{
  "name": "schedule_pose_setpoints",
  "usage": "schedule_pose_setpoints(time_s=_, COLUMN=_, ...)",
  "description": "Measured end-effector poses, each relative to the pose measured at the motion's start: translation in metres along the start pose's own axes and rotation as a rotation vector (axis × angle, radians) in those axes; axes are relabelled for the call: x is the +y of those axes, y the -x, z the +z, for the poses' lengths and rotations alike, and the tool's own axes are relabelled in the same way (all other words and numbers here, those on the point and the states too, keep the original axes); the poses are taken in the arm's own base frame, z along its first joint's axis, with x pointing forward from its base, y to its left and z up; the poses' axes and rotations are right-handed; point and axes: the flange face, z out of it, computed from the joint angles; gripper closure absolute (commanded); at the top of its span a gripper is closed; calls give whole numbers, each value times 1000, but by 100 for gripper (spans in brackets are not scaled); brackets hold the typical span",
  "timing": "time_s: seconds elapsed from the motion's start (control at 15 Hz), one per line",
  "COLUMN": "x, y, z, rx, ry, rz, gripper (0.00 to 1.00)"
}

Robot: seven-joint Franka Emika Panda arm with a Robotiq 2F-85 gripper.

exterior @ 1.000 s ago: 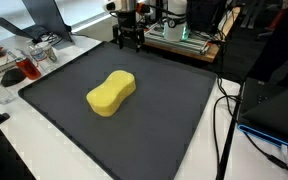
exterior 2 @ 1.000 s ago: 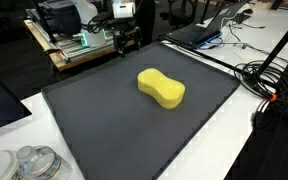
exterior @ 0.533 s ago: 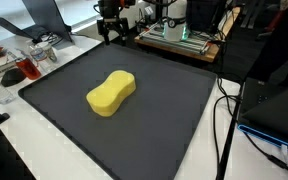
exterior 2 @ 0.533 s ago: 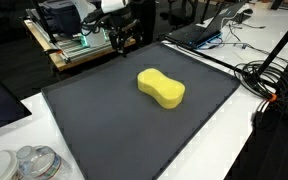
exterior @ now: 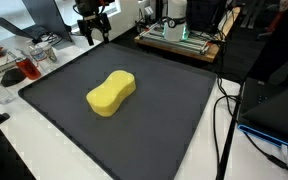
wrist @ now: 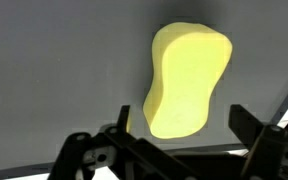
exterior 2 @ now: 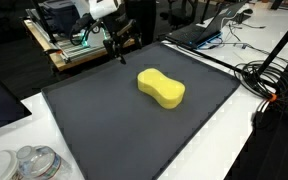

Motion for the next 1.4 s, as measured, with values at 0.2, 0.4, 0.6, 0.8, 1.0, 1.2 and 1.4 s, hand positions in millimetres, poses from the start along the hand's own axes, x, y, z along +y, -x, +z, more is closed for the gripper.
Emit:
schedule_pose_setpoints(time_s=0.2, x=22, y=-17, z=0, rx=-3, ry=-39, rz=-25, gripper=0)
schedule_pose_setpoints(time_s=0.4, x=36, y=-38, z=5, rx=-8, ry=-63, rz=-47, gripper=0)
schedule_pose_setpoints(time_s=0.6, x=42, y=-61, z=13, rx=-19, ry=-94, rz=-80, gripper=0)
schedule_pose_setpoints(time_s=0.8, x=49, y=-84, z=21, rx=-20, ry=-112, rz=-121, gripper=0)
schedule_pose_setpoints(time_s=1.0, x=53, y=-107, z=30, rx=-27, ry=-107, rz=-169, gripper=0)
schedule_pose_setpoints(time_s=1.2, x=48, y=-129, z=35, rx=-34, ry=-111, rz=-229, gripper=0)
schedule_pose_setpoints(time_s=1.4, x=38, y=-151, z=36, rx=-62, ry=-66, rz=-331, gripper=0)
